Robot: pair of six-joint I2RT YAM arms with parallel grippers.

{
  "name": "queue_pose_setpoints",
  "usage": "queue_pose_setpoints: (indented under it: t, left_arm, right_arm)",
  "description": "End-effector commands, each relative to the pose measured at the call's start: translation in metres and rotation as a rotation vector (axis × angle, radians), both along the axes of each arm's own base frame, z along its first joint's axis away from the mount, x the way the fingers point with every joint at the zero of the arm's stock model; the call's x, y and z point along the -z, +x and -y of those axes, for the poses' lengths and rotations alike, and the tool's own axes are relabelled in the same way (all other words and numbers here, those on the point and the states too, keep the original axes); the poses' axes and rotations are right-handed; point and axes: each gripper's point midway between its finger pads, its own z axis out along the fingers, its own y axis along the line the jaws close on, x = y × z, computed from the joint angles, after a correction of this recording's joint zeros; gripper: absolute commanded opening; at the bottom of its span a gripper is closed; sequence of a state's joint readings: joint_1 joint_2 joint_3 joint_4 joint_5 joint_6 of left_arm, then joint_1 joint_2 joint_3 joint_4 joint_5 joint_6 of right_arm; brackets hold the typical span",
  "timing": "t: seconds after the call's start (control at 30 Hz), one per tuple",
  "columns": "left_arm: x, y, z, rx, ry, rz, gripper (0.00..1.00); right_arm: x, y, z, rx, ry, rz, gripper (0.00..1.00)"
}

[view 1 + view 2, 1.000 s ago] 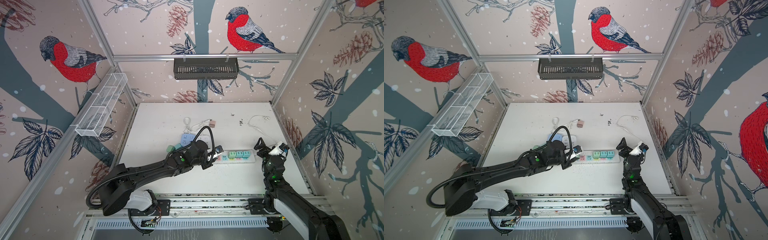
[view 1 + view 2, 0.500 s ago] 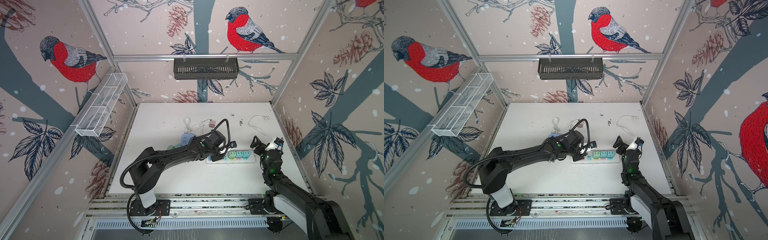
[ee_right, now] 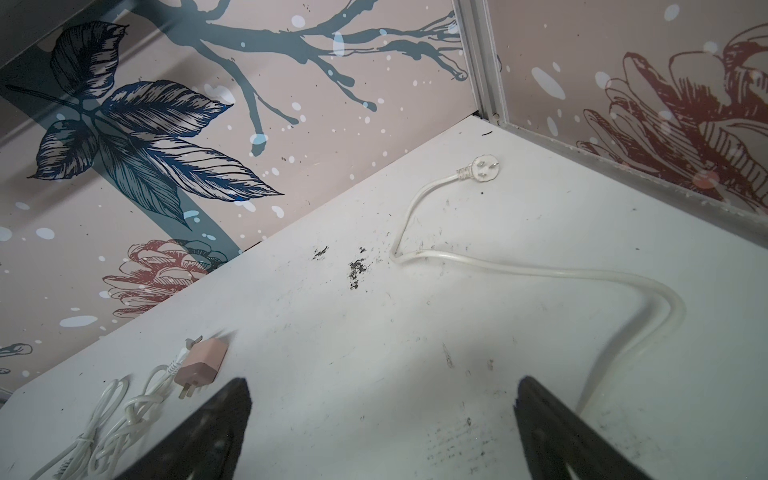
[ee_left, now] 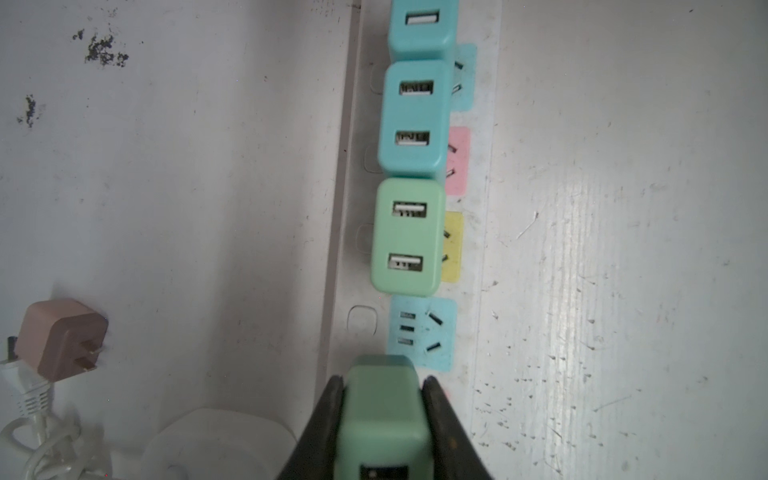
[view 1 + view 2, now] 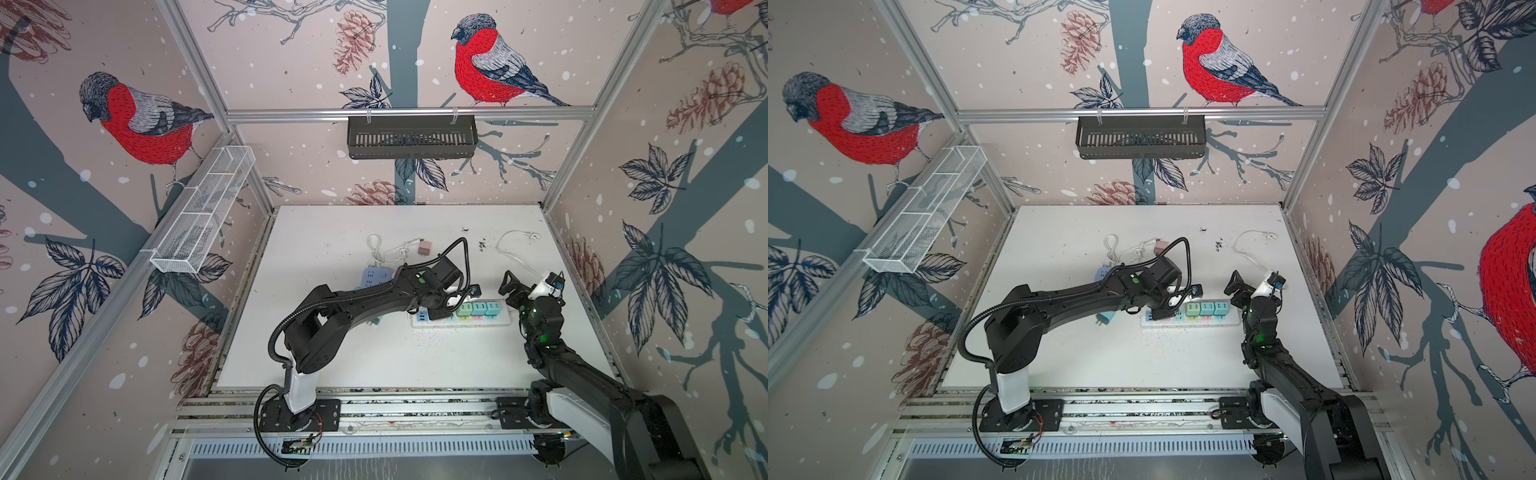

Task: Insert the plug
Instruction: 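Carry the green adapter with the left gripper over the strip's next teal socket, then lower the green adapter's prongs into the teal socket with the left gripper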

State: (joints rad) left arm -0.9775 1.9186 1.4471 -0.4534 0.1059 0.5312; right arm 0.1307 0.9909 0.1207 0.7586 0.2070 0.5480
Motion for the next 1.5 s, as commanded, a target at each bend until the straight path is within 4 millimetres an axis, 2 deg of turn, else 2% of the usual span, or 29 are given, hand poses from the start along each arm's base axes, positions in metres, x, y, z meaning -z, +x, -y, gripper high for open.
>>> queue_pose_setpoints:
  t: [0.0, 0.43, 1.47]
  left_arm:
    - [0.005, -0.008, 0.003, 0.051, 0.016, -0.042, 0.0]
    - [0.015, -0.012, 0.016, 0.077, 0.016, -0.108, 0.0]
    - [0.035, -0.013, 0.02, 0.114, 0.057, -0.134, 0.0]
  right_arm:
    - [-0.005, 0.003, -0.004, -0.021, -0.005, 0.01, 1.0]
    - [-0.002, 0.009, -0.007, -0.034, -0.011, -0.013, 1.0]
    - [-0.002, 0.011, -0.01, -0.044, -0.02, -0.017, 1.0]
